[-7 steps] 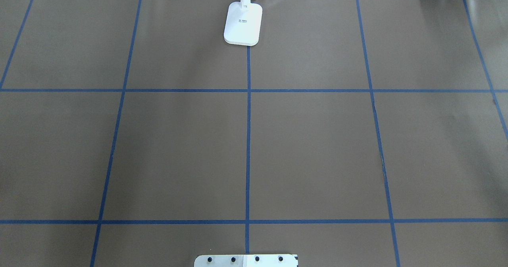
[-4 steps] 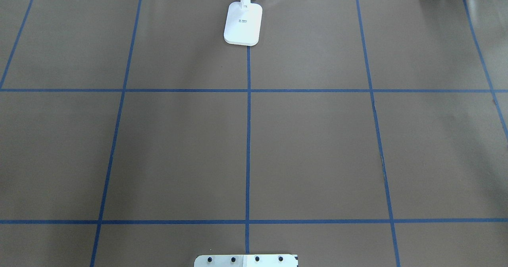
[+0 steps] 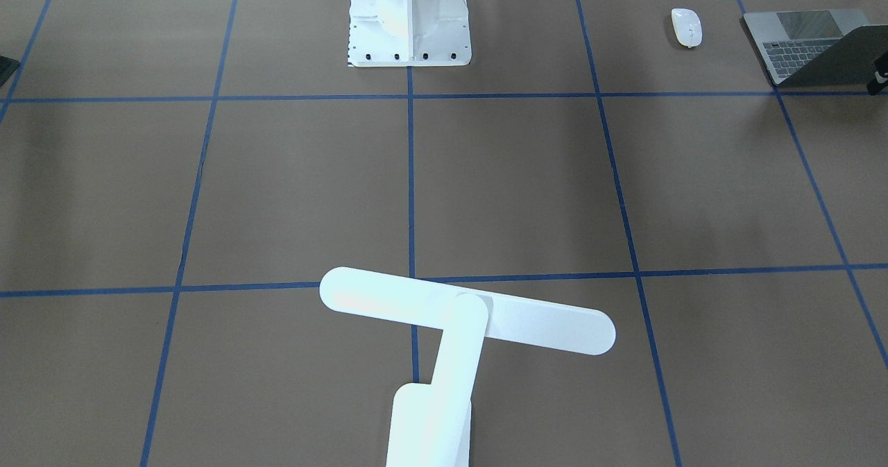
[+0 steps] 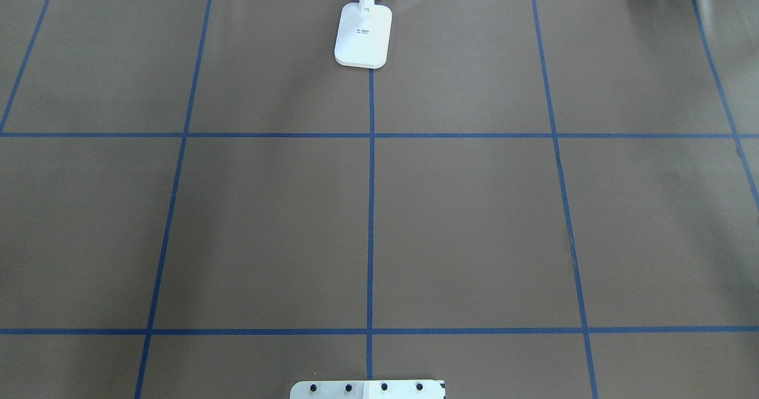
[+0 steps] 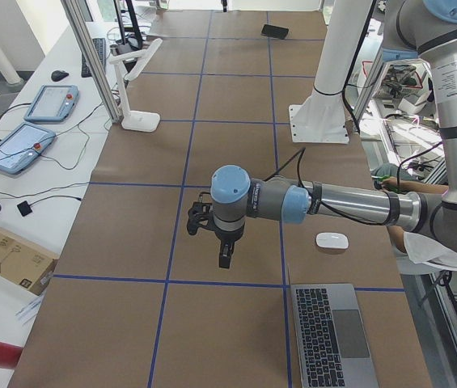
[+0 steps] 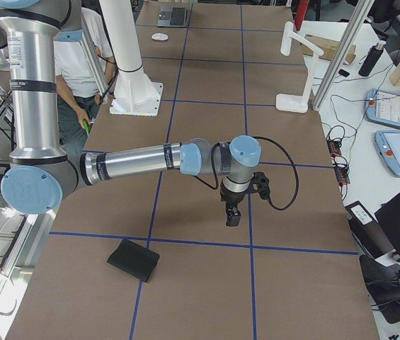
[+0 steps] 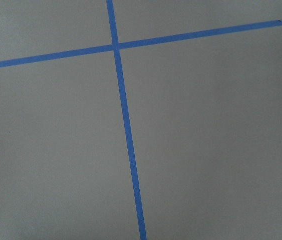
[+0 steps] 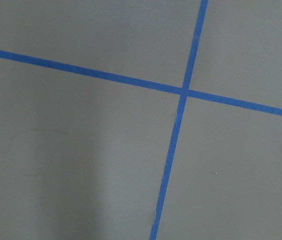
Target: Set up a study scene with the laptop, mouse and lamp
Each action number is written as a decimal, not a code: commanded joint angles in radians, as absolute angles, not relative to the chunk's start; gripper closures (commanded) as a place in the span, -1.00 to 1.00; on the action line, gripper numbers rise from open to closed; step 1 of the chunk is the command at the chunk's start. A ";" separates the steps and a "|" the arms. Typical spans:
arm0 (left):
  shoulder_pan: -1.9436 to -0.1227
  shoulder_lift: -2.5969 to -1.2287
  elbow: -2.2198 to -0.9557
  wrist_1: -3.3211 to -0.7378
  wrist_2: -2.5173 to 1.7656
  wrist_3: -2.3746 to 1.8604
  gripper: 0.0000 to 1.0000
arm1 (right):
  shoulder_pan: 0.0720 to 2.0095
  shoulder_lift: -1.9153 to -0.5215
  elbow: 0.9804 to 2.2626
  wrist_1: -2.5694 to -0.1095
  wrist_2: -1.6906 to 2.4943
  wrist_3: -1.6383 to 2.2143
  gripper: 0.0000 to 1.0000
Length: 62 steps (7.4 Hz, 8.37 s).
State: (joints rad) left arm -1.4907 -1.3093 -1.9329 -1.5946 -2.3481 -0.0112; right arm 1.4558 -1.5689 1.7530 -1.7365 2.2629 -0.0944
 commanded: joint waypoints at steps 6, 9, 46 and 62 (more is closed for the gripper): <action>-1.488 -1.315 -1.953 -1.632 -2.352 -0.097 -0.99 | 1.454 -1.577 1.758 -1.736 2.281 -0.100 -0.99; -1.491 -1.269 -1.960 -1.650 -2.353 -0.084 -0.99 | 1.453 -1.575 1.758 -1.736 2.324 -0.097 -0.99; -1.809 -1.069 -1.843 -1.530 -2.370 -1.042 1.00 | 1.454 -1.585 1.802 -1.678 2.358 -0.091 -0.99; -0.943 -2.382 -1.933 -1.128 -2.185 -2.369 1.00 | 1.453 -1.479 1.697 -1.678 2.353 -0.084 -0.99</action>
